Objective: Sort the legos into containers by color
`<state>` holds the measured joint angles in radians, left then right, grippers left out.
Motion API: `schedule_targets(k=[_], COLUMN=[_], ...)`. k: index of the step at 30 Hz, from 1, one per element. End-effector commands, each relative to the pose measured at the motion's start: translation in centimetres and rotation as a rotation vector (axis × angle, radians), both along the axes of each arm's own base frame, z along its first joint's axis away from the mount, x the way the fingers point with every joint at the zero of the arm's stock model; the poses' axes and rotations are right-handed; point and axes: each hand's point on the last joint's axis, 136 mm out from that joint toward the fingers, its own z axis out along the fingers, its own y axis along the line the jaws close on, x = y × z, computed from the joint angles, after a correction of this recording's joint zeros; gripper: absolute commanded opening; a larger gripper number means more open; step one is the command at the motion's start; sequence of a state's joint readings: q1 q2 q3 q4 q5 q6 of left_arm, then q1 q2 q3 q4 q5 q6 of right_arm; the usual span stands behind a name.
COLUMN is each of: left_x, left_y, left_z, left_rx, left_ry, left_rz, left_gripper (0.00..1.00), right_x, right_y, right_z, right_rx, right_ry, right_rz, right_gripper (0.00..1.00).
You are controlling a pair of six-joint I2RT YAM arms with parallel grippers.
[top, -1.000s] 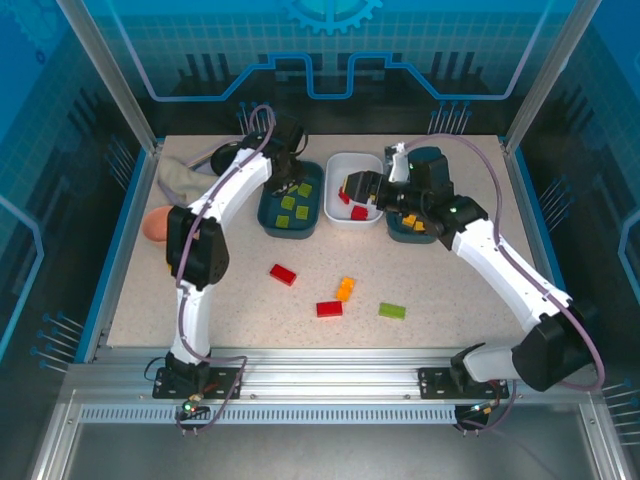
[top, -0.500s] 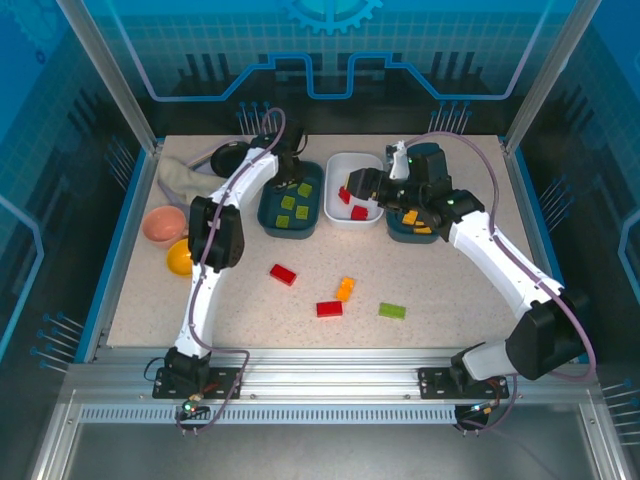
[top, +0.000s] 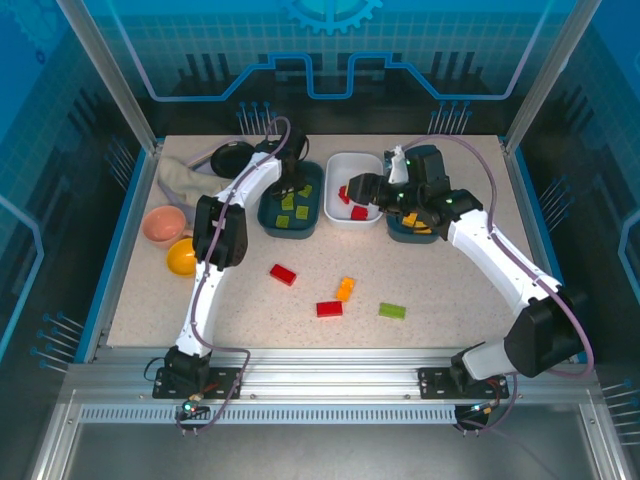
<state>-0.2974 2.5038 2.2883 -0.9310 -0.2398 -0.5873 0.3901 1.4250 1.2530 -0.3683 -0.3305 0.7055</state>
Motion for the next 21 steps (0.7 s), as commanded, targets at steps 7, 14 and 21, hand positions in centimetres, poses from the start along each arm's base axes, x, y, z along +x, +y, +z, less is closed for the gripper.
schedule_targets(k=[7,14,21], left_x=[-1.5,-7.2,-17.2], left_y=[-0.6,-2.2,-4.0], left_z=[10.7,17.3,17.7], left_rx=[-0.049,-0.126,-0.251], left_ry=[-0.139,-0.189,-0.191], left_rz=[0.023,0.031,-0.089], left_gripper=[0.71,0.81,0.9], right_x=[-2.6,-7.1,-10.5], right_y=[-2.0,-1.2,0.9], right_z=[-2.0,-6.4,-11.2], right_rx=[-0.261,-0.526,-0.52], right_ry=[-0.026,0.034,0.349], right_rz=[0.067,0.206,0.103], right_gripper=[0.78,0.77,0.76])
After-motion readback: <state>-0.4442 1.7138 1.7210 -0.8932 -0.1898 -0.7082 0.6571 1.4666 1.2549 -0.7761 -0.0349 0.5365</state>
